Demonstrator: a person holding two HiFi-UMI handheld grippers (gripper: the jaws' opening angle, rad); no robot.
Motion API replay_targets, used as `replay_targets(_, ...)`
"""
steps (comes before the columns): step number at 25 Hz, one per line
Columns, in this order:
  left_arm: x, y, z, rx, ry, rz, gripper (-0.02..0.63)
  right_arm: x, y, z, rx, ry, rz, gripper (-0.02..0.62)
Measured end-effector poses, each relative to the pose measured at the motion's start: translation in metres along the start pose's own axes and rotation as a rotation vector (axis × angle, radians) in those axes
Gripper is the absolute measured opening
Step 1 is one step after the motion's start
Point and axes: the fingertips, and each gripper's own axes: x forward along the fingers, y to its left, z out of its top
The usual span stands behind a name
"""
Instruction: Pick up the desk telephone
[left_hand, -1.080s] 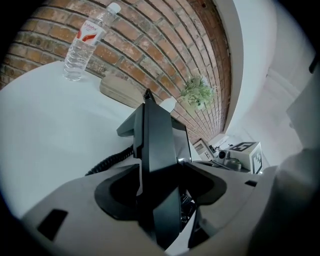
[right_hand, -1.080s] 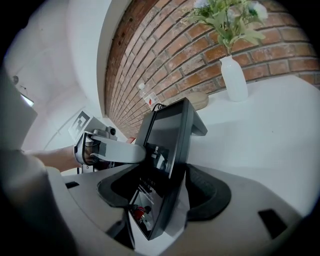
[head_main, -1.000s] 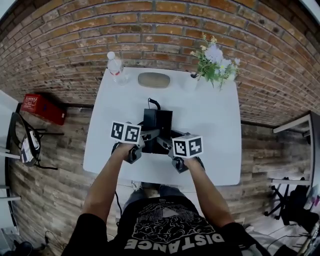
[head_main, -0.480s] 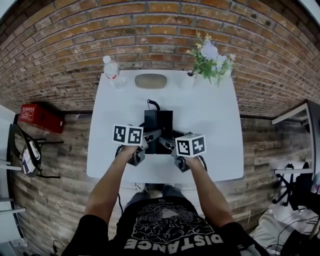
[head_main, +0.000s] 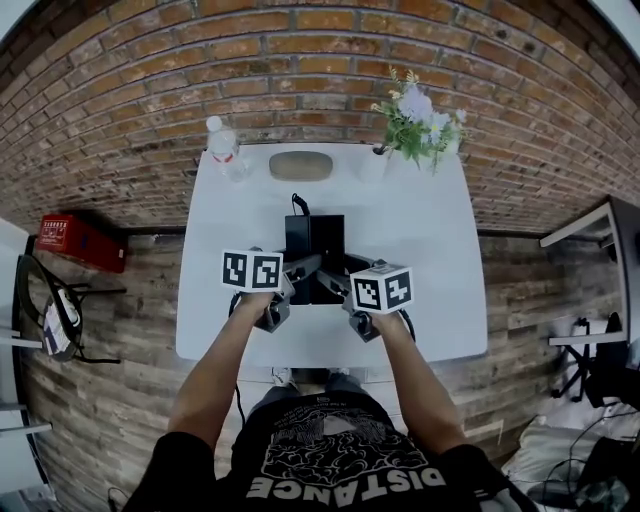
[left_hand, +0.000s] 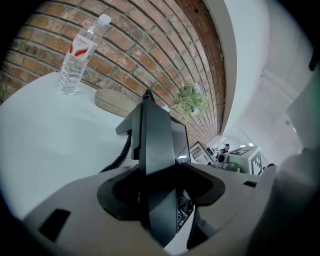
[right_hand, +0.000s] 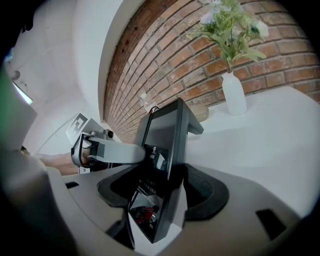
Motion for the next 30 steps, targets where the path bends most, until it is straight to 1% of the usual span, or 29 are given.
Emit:
replay_targets(11,-0.030,-0.022,0.045,0.089,-0.082,-0.003,0.255,-0.010,0.027,0.050,-0.089,-0.093,0.010,0.272)
replay_targets(23,-0.062,-0.067,0.109,0.252,-0.192,0.004,0.255,-0.040,0.056,0.119,-0.198,-0.221,0.005,0.270)
replay_targets(30,-0.077,-0.097,0.132,0.324,-0.247,-0.012,0.255,-0.064,0.071,0.147,-0.256,-0.285,-0.012,0.272)
